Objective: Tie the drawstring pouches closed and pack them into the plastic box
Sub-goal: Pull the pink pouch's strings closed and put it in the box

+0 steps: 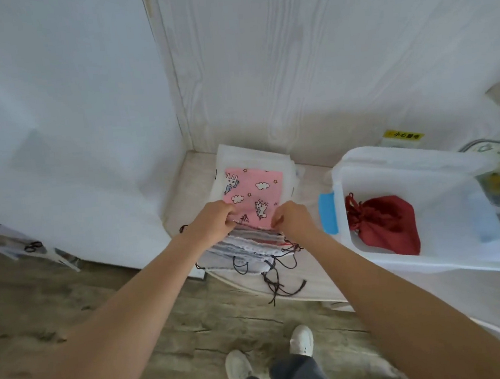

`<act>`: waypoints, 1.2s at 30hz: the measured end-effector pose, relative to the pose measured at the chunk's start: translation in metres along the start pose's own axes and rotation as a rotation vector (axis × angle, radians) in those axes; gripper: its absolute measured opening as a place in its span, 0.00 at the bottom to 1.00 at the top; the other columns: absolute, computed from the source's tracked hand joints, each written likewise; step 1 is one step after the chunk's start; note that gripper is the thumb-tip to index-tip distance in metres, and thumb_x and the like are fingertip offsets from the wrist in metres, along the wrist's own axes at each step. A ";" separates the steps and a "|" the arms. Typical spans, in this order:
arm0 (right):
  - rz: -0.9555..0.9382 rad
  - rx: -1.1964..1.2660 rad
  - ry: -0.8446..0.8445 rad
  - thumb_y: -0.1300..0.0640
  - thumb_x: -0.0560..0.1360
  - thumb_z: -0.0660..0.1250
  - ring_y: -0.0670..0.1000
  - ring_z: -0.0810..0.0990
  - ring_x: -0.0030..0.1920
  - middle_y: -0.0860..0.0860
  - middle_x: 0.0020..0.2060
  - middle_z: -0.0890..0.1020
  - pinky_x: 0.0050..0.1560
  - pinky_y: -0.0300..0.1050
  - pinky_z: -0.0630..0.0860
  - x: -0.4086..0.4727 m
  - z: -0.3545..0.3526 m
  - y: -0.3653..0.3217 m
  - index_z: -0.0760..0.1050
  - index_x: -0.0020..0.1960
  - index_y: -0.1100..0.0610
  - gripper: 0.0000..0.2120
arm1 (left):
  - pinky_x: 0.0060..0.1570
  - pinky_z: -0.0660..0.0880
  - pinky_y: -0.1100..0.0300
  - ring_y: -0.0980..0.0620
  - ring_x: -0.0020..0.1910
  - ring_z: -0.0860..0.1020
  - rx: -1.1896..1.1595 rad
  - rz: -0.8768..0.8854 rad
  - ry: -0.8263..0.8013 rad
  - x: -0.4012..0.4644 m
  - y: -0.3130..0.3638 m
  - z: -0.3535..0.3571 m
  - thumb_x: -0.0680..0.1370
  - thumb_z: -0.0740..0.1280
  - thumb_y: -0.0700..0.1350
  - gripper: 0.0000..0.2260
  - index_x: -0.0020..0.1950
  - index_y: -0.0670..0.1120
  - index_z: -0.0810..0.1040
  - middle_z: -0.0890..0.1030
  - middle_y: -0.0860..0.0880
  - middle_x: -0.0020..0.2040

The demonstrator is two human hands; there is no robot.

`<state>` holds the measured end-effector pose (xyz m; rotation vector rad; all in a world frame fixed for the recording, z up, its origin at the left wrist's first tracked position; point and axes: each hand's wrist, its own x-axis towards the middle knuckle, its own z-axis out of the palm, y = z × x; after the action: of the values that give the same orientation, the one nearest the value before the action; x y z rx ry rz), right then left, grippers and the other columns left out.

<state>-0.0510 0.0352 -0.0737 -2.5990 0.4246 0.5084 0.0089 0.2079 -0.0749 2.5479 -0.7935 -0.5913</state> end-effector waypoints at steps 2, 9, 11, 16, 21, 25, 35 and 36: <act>0.015 0.016 0.019 0.68 0.76 0.60 0.57 0.79 0.54 0.57 0.53 0.81 0.58 0.47 0.74 0.002 -0.001 0.003 0.81 0.52 0.62 0.12 | 0.46 0.70 0.66 0.51 0.44 0.77 0.054 0.037 -0.092 0.001 -0.001 -0.004 0.77 0.66 0.40 0.11 0.57 0.38 0.78 0.80 0.42 0.53; -0.036 0.088 -0.104 0.59 0.76 0.65 0.54 0.77 0.57 0.54 0.58 0.79 0.57 0.44 0.71 -0.004 0.001 0.009 0.77 0.59 0.59 0.12 | 0.45 0.74 0.62 0.52 0.41 0.78 0.106 0.066 -0.015 0.010 0.002 -0.014 0.79 0.63 0.41 0.06 0.51 0.40 0.77 0.80 0.46 0.49; -0.035 0.142 -0.062 0.58 0.76 0.66 0.54 0.78 0.56 0.54 0.56 0.80 0.55 0.43 0.71 -0.004 -0.003 0.010 0.78 0.55 0.60 0.09 | 0.44 0.72 0.64 0.55 0.39 0.76 0.050 0.091 0.078 0.010 0.005 -0.019 0.79 0.63 0.42 0.06 0.50 0.41 0.78 0.79 0.47 0.48; -0.033 0.302 0.136 0.57 0.79 0.60 0.53 0.77 0.46 0.53 0.47 0.79 0.45 0.42 0.71 -0.006 -0.017 0.003 0.71 0.49 0.55 0.02 | 0.45 0.75 0.56 0.51 0.41 0.78 -0.098 0.085 0.368 0.013 0.010 -0.032 0.80 0.61 0.42 0.06 0.49 0.42 0.77 0.80 0.47 0.44; -0.057 0.643 0.339 0.59 0.78 0.61 0.55 0.80 0.43 0.51 0.39 0.80 0.47 0.49 0.78 -0.006 -0.034 -0.015 0.72 0.44 0.55 0.04 | 0.41 0.69 0.70 0.53 0.43 0.78 -0.446 -0.043 0.576 0.011 0.020 -0.046 0.77 0.66 0.41 0.05 0.49 0.40 0.78 0.80 0.50 0.43; -0.060 0.813 0.417 0.61 0.76 0.63 0.44 0.76 0.38 0.47 0.37 0.79 0.39 0.29 0.71 -0.007 -0.048 -0.019 0.79 0.47 0.58 0.05 | 0.48 0.71 0.69 0.56 0.45 0.79 -0.594 -0.194 0.624 0.008 0.017 -0.056 0.72 0.71 0.38 0.07 0.49 0.42 0.82 0.83 0.48 0.47; -0.036 0.394 0.301 0.61 0.73 0.69 0.48 0.76 0.43 0.51 0.43 0.79 0.42 0.37 0.67 -0.007 -0.048 -0.016 0.81 0.49 0.63 0.07 | 0.47 0.74 0.64 0.53 0.42 0.79 -0.709 -0.209 0.692 0.009 0.027 -0.062 0.72 0.67 0.35 0.05 0.45 0.40 0.81 0.83 0.46 0.43; -0.018 0.334 0.296 0.60 0.74 0.67 0.50 0.76 0.44 0.51 0.42 0.78 0.40 0.38 0.67 -0.006 -0.048 -0.014 0.80 0.49 0.62 0.07 | 0.45 0.73 0.66 0.53 0.42 0.78 -0.717 -0.209 0.683 0.009 0.025 -0.062 0.73 0.67 0.35 0.04 0.46 0.40 0.81 0.82 0.46 0.43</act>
<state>-0.0376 0.0252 -0.0262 -2.3512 0.5310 0.0363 0.0352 0.1989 -0.0138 1.9463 -0.0424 -0.0105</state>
